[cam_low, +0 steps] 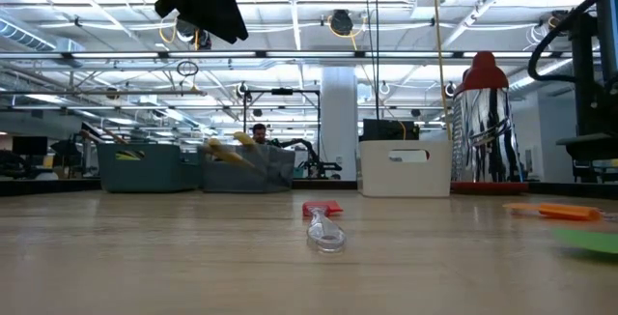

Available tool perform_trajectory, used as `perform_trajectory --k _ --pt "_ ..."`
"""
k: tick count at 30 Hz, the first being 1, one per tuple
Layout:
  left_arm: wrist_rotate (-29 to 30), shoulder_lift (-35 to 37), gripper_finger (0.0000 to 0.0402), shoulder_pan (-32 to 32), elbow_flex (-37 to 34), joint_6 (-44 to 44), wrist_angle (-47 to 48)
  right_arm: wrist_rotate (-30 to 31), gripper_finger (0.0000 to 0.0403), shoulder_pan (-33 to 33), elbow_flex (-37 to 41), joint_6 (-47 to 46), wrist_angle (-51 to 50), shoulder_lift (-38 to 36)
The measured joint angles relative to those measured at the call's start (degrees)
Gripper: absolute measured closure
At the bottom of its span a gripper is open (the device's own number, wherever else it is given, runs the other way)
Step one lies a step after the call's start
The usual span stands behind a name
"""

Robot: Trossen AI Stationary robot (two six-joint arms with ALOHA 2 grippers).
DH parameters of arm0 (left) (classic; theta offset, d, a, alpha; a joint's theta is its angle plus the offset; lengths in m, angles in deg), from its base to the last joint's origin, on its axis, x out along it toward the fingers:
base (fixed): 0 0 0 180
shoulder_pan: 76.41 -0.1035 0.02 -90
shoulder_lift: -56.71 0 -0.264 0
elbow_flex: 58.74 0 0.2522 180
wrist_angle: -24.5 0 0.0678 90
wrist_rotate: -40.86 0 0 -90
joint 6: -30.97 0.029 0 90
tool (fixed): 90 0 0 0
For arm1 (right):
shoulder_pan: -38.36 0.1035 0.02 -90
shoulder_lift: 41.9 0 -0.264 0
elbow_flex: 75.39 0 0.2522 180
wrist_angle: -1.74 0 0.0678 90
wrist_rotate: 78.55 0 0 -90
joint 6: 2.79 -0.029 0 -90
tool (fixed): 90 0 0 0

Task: Pick & Place Kitchen Items
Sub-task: Put the yellow spatula into the white bin

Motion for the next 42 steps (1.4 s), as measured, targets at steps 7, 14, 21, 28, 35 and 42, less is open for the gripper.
perform_trajectory --k 7,14,21,28,35,42 --pt "0.0 0.0 0.0265 0.0 0.0 0.3 0.0 -0.2 0.0246 0.4 3.5 -1.0 2.2 -0.1" --pt "0.0 0.0 0.0265 0.0 0.0 0.3 -0.2 0.4 0.0295 0.4 3.6 0.3 -3.0 0.0" --pt "0.0 0.0 0.0265 0.0 0.0 0.3 -0.2 0.6 0.0380 0.4 3.7 1.8 -4.0 0.0" --pt "-0.1 0.0 0.0265 0.0 0.0 0.3 -0.2 0.3 0.0398 0.4 3.7 3.7 -4.3 0.0" --pt "-0.1 0.0 0.0265 0.0 0.0 0.3 -0.2 1.6 0.0401 0.3 -0.3 6.4 -5.3 0.0" --pt "-0.1 0.0 0.0266 0.0 0.0 0.3 -0.4 10.9 0.0402 -0.7 -6.8 11.7 -6.8 0.1"
